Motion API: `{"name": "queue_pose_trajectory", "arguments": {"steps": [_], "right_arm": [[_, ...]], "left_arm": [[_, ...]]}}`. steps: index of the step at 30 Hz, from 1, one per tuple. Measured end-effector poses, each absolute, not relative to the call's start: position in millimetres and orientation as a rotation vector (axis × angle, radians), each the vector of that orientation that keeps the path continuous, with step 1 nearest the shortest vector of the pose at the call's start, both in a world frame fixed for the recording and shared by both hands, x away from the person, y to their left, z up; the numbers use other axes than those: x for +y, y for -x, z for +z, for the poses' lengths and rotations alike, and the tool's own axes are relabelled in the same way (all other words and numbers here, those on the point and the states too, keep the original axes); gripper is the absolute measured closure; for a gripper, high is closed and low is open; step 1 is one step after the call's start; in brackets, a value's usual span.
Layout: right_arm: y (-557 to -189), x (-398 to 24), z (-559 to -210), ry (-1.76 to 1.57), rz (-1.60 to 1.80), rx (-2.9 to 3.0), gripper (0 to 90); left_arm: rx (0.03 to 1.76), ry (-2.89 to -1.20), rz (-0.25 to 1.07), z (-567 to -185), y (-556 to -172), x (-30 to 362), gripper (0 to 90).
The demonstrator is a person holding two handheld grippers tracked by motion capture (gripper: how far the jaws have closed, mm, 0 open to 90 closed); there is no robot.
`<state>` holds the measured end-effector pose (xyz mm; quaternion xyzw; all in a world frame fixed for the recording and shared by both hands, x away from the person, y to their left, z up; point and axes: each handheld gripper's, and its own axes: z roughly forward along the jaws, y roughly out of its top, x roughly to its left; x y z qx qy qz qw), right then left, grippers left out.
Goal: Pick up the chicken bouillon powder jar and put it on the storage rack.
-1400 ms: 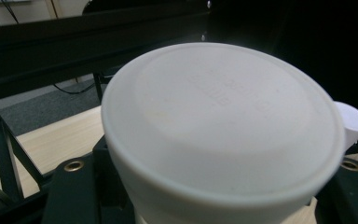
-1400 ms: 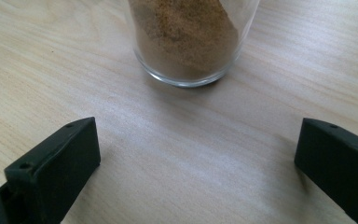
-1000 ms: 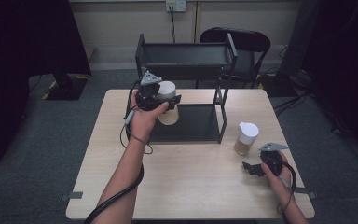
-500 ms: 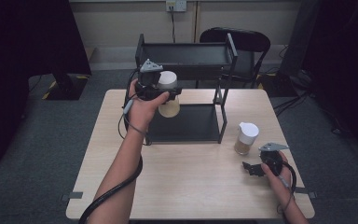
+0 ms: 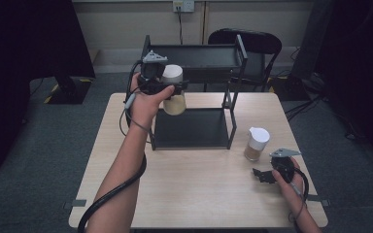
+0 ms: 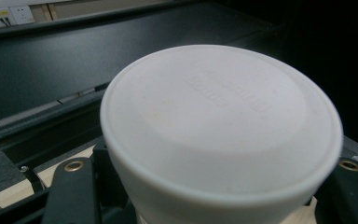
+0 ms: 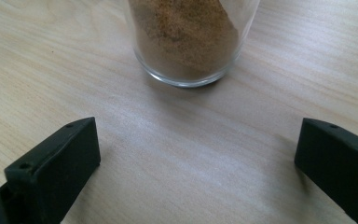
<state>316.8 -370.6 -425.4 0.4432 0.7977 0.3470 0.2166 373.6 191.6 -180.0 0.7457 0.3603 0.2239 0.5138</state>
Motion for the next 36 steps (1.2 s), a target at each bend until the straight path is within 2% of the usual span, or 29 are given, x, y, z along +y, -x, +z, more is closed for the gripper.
{"name": "queue_pose_trajectory", "arguments": {"steps": [36], "right_arm": [[-317, -371, -425, -1.228, 0.960, 2.212, 0.0]], "left_arm": [[0.858, -1.790, 0.547, -108, -386, 197, 33.9]]}}
